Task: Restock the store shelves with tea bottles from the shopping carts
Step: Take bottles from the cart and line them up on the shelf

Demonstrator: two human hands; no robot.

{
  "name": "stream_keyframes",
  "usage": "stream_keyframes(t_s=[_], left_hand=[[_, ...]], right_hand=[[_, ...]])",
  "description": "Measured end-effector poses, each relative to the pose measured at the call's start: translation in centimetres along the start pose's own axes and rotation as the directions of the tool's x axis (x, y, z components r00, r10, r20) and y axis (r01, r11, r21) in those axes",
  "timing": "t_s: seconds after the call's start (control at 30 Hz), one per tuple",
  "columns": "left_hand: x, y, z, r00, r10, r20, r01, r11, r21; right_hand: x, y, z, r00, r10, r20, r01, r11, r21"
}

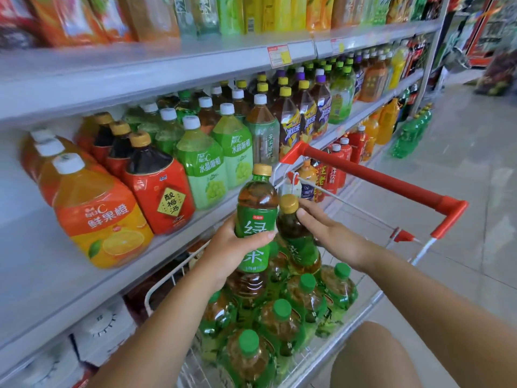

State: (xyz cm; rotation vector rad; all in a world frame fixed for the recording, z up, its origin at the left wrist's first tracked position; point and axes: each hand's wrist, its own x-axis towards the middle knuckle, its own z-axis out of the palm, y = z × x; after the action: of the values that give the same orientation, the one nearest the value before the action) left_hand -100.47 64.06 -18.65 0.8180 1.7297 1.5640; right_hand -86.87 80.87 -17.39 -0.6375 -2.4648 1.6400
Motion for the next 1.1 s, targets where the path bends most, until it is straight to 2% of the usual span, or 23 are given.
stream_keyframes(t_s=[0.07,0.13,0.17,0.27,0.33,0.4,0.5,0.57,0.7,0.83,0.97,1.03,1.1], left_hand=[[0.2,-0.5,-0.6,0.998,-0.031,-0.052,0.028,0.998,-0.060],[0.4,-0.7,-1.0,0.995,-0.056,-0.086,0.043,0.990,-0.136],[0.4,-0.7,-1.2,0.995,-0.058,-0.082,0.044,0.986,-0.161],[0.2,-0.8,-1.9,0.994,-0.074,-0.084,0.059,0.983,-0.173],[-0.2,-0.9,-2.4,0.994,-0.070,-0.088,0.053,0.982,-0.183],[-0.7,-0.8,-3.3,0.995,-0.039,-0.088,0.022,0.984,-0.179],[-1.8,0.7,-5.0,0.988,0.035,-0.151,-0.055,0.991,-0.126],[-2.7,2.3,-6.2,0.977,0.070,-0.200,-0.094,0.989,-0.111],[-4.9,6.3,-9.2,0.933,0.189,-0.305,-0.210,0.977,-0.036],[-8.3,11.2,-12.2,0.827,0.334,-0.452,-0.346,0.936,0.059],[-13.2,16.1,-15.5,0.637,0.493,-0.592,-0.472,0.857,0.207],[-15.9,18.4,-17.3,0.529,0.550,-0.646,-0.494,0.819,0.292],[-18.4,20.3,-19.3,0.450,0.585,-0.675,-0.505,0.790,0.348]], right_hand=[[-0.1,0.8,0.5,0.989,0.034,0.141,-0.036,0.999,0.013],[0.1,1.5,1.3,0.975,0.062,0.216,-0.035,0.991,-0.126],[0.2,1.7,1.9,0.981,0.055,0.188,-0.014,0.977,-0.214],[0.8,2.7,3.5,0.998,-0.028,-0.052,0.004,0.907,-0.420],[1.0,3.2,3.6,0.987,-0.076,-0.144,0.005,0.899,-0.438],[1.1,3.4,3.2,0.981,-0.083,-0.173,0.022,0.944,-0.328],[0.9,0.9,2.7,0.977,-0.132,-0.168,0.124,0.991,-0.058],[1.1,-1.7,2.8,0.977,-0.156,-0.142,0.169,0.982,0.083],[1.8,-7.9,3.8,0.953,-0.274,-0.129,0.298,0.925,0.237],[2.9,-14.8,5.9,0.898,-0.412,-0.157,0.439,0.807,0.395],[3.2,-22.9,8.7,0.773,-0.620,-0.135,0.593,0.630,0.501],[3.0,-26.9,9.9,0.705,-0.703,-0.093,0.623,0.552,0.554],[2.9,-30.4,11.1,0.635,-0.768,-0.081,0.655,0.480,0.584]])
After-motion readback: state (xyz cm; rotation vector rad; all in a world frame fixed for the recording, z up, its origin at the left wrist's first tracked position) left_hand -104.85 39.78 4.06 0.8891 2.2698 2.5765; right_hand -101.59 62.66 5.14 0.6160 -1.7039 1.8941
